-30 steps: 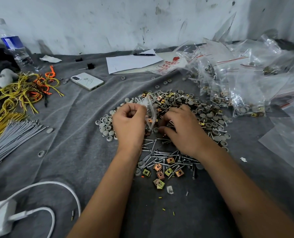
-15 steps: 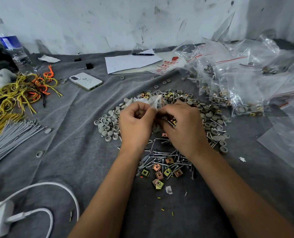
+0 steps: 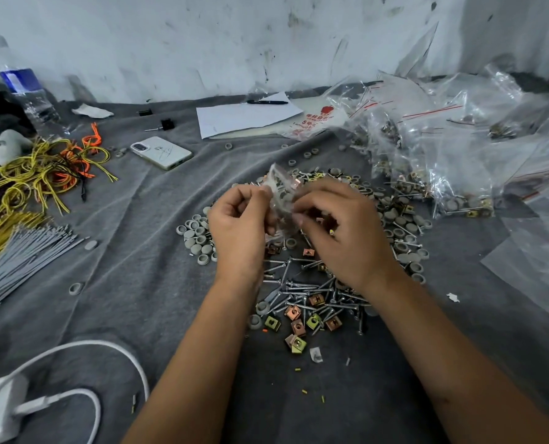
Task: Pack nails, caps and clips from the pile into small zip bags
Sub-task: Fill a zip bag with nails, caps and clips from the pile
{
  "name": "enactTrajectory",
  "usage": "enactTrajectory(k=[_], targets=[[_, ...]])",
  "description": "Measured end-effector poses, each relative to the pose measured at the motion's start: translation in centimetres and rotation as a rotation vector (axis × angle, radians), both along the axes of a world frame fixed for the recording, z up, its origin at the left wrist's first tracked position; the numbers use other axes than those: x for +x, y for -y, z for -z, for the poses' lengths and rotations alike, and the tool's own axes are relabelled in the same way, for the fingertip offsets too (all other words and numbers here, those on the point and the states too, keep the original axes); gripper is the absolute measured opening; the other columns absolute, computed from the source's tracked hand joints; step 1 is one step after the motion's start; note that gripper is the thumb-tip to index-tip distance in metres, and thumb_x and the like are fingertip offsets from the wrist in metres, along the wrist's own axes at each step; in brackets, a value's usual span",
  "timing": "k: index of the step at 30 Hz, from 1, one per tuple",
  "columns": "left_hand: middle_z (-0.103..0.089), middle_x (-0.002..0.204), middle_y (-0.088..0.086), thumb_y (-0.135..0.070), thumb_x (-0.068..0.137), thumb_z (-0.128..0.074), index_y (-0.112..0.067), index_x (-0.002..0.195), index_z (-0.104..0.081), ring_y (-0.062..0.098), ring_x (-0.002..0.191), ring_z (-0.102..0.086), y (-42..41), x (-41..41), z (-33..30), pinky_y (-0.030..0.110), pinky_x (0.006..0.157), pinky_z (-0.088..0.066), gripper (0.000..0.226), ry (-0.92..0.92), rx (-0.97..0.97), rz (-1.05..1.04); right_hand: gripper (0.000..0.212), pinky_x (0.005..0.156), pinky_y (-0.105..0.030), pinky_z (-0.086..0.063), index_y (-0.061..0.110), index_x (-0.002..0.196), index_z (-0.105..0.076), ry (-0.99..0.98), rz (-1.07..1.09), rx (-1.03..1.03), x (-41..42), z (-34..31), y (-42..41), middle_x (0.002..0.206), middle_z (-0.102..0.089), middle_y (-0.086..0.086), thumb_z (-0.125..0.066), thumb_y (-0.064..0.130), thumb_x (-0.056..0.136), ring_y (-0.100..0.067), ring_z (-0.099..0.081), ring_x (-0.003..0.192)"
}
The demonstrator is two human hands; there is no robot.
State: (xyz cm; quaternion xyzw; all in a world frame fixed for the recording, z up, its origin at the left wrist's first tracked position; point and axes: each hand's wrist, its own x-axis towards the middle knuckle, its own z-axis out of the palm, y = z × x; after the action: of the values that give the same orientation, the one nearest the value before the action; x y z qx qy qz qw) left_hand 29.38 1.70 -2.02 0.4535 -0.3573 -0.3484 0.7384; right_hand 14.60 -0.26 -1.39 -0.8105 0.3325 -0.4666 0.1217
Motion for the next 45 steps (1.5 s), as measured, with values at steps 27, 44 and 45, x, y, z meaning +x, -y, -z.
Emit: enactTrajectory(k=[27,44,45], targets=[[-0.077,0.085,0.013,-0.003,0.101,-0.062,-0.001,0.095,-0.066,0.024,0.068,-0.070,-0.5,-0.6,0.5,0.033,0.063,-0.057,0.008,0.105,0.153,0.436,0.038,0.076,-0.048,-0.064,0.021,0.110,-0.066,0.550,0.014,0.745,-2.3,-1.3,1.3,0.099,-0.078,-0.005,-0.058,0.055,0.094,-0.028,-0.077,0.085],[-0.078,0.095,0.016,-0.010,0.099,-0.066,-0.010,0.099,-0.072,0.030,0.080,-0.074,-0.5,-0.2,0.4,0.051,0.081,-0.061,0.006,0.018,0.179,0.271,0.018,0.049,-0.029,-0.053,0.013,0.087,-0.072,0.306,-0.169,0.715,-2.9,-0.2,0.9,0.072,-0.073,-0.007,-0.069,0.029,0.093,-0.019,-0.068,0.058],[-0.078,0.096,0.017,-0.010,0.098,-0.067,-0.011,0.098,-0.072,0.032,0.081,-0.075,-0.5,-0.3,0.4,0.051,0.079,-0.061,0.005,0.034,0.186,0.282,0.019,0.050,-0.034,-0.055,0.011,0.091,-0.072,0.350,-0.145,0.708,-2.8,-0.2,0.9,0.075,-0.073,-0.006,-0.067,0.028,0.096,-0.021,-0.067,0.060]])
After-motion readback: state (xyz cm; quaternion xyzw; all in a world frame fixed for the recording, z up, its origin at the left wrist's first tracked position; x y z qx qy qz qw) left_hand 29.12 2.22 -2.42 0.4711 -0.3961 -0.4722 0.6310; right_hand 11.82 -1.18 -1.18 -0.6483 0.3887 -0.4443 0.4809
